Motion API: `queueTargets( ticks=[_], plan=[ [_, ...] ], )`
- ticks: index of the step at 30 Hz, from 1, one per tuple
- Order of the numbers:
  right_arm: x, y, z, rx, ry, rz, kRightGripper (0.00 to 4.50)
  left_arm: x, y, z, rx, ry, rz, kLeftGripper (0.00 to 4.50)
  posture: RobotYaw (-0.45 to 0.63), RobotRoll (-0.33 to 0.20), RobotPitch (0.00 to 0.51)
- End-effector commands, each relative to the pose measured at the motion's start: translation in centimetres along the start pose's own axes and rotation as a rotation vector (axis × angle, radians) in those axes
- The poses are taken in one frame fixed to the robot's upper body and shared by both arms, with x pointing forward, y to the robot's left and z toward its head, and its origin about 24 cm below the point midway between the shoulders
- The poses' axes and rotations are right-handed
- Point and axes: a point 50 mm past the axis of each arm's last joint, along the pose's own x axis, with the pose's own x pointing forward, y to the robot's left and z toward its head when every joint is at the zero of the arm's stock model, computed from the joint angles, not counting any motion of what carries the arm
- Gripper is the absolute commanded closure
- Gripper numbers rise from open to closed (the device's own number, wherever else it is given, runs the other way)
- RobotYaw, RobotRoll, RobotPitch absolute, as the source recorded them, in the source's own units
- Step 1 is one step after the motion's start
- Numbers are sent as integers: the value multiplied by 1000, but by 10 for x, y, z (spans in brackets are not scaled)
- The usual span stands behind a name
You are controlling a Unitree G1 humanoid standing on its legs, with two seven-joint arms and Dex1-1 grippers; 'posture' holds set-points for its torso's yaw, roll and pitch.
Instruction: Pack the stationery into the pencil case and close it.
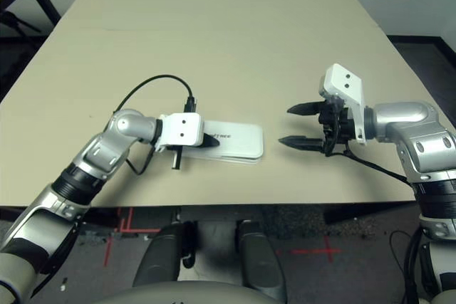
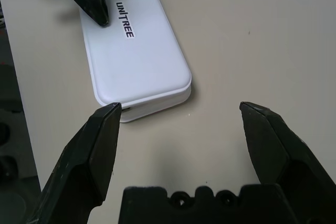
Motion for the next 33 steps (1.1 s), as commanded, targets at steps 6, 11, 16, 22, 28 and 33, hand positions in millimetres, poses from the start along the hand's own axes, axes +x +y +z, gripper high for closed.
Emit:
queueTargets(
  ticks=[6,11,16,22,28,33],
  plan=[
    [3,-10,-5,7,-30,-58,0,13,-54,-60,-250,205,-181,4488,-80,0,212],
    [3,-15,-2,16,-73,-99,0,14,-50,-59,-252,199,-166,4488,-86,0,223],
    [4,-17,-2,28,-104,-126,0,14,-47,-59,-256,194,-151,4488,-78,0,232],
    [11,-23,-2,38,-143,-173,0,11,-41,-58,-267,191,-110,4488,-55,0,230],
    [12,-32,0,37,-180,-242,0,-10,-14,-48,-315,82,187,4317,-46,0,218],
    [-11,-59,-2,76,-272,-579,0,-86,18,-30,-405,-210,758,2780,-37,0,207]
  ],
)
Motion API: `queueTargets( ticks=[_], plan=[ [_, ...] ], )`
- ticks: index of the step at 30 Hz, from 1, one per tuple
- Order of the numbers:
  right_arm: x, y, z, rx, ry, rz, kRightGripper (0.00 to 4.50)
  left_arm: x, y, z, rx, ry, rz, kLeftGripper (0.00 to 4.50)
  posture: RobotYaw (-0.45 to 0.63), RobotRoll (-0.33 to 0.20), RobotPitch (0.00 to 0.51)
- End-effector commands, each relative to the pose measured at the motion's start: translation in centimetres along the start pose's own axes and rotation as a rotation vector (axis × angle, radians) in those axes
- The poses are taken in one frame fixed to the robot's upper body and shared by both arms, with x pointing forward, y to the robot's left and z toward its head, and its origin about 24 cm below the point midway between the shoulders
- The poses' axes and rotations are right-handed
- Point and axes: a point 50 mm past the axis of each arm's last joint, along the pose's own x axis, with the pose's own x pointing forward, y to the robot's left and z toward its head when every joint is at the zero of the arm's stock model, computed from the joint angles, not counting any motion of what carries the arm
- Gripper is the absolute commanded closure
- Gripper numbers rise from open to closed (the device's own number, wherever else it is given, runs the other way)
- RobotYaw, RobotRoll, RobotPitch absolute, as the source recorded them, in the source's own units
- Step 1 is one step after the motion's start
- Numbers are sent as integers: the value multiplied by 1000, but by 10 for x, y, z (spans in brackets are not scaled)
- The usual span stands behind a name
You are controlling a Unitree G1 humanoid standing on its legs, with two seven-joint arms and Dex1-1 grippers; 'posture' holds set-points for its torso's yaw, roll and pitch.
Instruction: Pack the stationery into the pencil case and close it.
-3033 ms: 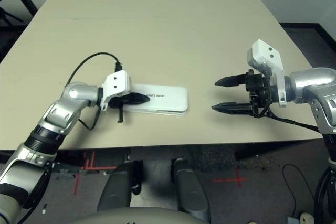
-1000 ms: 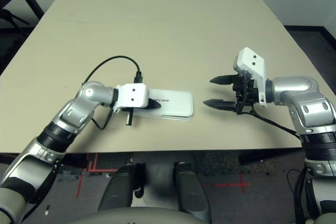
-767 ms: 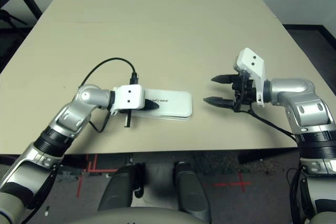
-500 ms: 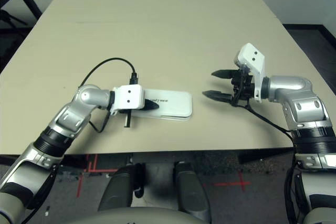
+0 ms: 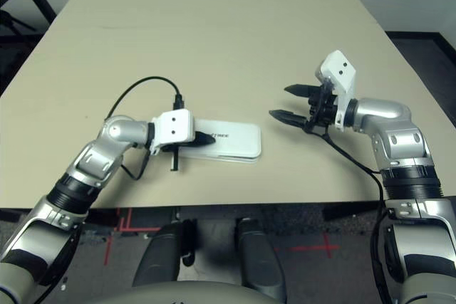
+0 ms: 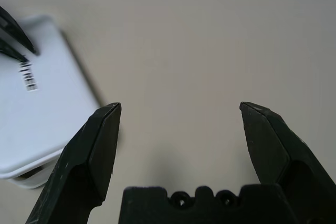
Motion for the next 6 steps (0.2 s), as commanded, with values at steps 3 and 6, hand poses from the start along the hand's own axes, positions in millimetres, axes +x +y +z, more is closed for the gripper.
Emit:
queueTargets(
  ticks=[3,6],
  plan=[
    [-26,-42,-2,35,-101,-434,0,-88,60,8,-143,-221,667,1606,-18,0,194],
    [-41,-56,-16,80,-119,-634,0,-151,84,-2,-129,-267,1046,408,-24,0,189]
  ],
)
